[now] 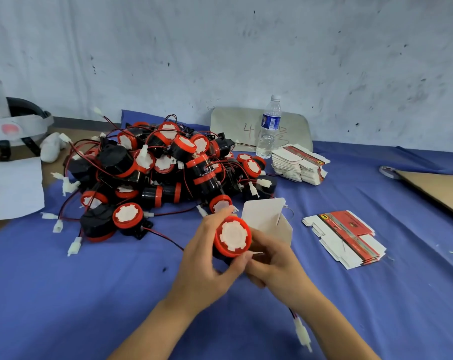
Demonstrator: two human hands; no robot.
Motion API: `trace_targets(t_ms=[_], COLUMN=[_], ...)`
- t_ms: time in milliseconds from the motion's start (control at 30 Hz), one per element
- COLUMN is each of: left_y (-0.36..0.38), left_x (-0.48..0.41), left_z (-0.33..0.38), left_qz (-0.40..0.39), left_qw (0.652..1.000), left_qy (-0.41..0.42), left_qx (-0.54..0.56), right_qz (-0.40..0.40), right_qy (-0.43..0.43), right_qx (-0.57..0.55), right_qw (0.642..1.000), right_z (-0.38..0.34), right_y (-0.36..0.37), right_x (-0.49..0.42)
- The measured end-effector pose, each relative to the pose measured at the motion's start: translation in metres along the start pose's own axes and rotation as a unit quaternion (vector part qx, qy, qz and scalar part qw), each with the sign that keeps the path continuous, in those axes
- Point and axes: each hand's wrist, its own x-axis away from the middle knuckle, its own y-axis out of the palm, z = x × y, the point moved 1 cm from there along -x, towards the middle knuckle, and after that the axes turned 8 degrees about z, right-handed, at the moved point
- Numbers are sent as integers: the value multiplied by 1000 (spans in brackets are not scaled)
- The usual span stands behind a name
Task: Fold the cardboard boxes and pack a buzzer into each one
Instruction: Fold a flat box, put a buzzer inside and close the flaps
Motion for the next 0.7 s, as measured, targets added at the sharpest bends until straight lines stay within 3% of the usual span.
trace_targets(t_ms=[167,233,400,600,700], left_y=[-11,-16,-3,10,12], left_x=[-8,-10,-5,5,6], left_z=[-6,-9,-2,6,11], left_qz=[127,140,76,11,6], left_qw=[990,987,986,977,976], left_qy=[-7,-13,49,153,180], left_qx=[-60,-84,-141,-145,-120], right_qz=[132,166,200,244,241], right_qy=[-3,-21,-79,-169,-150], right_qx=[0,-2,-26,101,33], right_qw=[991,986,976,950,958], right_z=[-3,-4,-13,-17,-16], right_y=[-11,-15,-10,-8,-8], right_x=[-2,-2,5,9,9])
